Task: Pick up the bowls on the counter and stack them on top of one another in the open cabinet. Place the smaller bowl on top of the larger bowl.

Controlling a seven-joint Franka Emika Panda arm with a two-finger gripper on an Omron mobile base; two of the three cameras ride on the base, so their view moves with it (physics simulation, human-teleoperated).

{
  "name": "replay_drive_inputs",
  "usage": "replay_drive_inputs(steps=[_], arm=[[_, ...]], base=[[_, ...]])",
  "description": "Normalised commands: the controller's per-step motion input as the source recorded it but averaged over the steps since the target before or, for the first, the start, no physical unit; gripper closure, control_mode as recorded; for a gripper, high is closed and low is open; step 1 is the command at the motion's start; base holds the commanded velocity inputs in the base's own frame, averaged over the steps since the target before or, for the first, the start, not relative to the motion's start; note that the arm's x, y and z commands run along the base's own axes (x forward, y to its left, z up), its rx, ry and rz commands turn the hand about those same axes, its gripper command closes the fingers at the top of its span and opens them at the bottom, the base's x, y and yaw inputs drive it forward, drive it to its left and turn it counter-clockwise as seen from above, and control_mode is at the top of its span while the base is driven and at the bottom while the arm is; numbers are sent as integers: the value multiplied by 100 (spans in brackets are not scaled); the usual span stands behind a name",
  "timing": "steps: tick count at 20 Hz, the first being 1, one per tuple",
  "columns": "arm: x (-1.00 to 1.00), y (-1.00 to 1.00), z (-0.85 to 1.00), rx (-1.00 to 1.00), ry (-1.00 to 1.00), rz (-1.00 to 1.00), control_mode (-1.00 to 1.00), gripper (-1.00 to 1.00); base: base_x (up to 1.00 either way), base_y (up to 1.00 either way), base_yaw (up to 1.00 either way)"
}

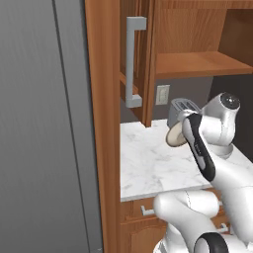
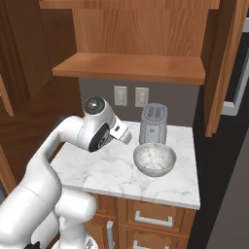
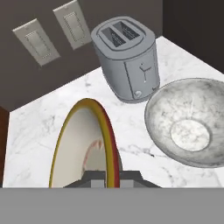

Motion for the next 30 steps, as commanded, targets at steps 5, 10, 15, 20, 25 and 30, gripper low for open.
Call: replay_drive_inputs(steps=[5, 10, 15, 20, 25, 30], arm=[[-4, -66, 24, 9, -18, -13, -100, 100], [-2, -68, 2, 16, -19, -12, -100, 100], [-5, -56, 0, 18, -15, -12, -100, 100], [-1, -9, 1, 5, -2, 0, -100, 100], [0, -19, -14, 9, 0, -1, -100, 100], [0, -31, -17, 13, 0, -2, -100, 100]], base=[[0, 0, 0], [0, 0, 0], [0, 0, 0], [0, 0, 0], [0, 0, 0], [0, 0, 0]])
